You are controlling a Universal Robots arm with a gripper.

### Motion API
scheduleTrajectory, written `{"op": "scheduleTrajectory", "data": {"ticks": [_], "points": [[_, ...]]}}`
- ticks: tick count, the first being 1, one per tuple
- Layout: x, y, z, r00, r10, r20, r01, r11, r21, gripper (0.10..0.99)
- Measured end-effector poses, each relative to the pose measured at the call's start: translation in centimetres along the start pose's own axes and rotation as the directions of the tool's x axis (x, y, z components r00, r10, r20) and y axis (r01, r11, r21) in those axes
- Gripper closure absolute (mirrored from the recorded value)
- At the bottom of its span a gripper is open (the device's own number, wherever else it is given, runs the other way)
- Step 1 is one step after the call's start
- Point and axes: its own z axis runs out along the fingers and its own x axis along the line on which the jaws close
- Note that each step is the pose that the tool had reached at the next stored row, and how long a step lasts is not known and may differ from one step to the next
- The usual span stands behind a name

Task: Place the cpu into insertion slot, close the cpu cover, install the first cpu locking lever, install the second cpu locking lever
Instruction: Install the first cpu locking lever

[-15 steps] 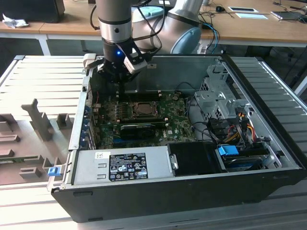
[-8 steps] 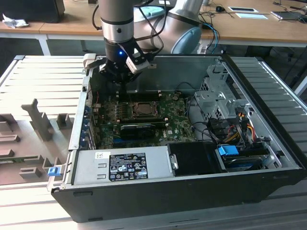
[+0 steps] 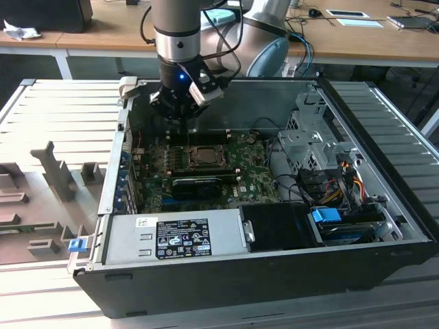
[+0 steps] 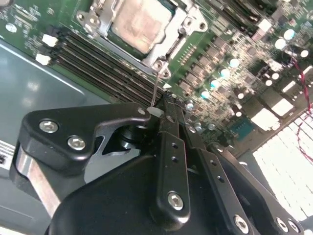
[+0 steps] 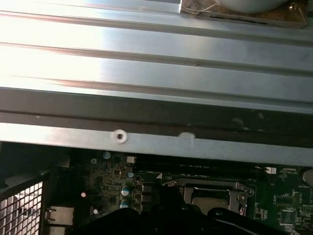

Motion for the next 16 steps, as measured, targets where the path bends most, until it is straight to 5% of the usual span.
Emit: {"op": "scheduleTrajectory", "data": {"ticks": [5,8,9,16], "points": [[-2.49,-0.10,0.21,1.0000,0.000,0.0006,0.000,1.0000,-0.007,0.980],[-2.79,-0.13,0.31,1.0000,0.002,0.0041,-0.001,0.9987,-0.051,0.980],[-2.97,-0.21,0.60,1.0000,0.002,0.0050,-0.001,0.9983,-0.059,0.980],[-3.65,-0.33,2.06,1.0000,-0.002,0.0048,0.002,0.9983,-0.059,0.980]]}}
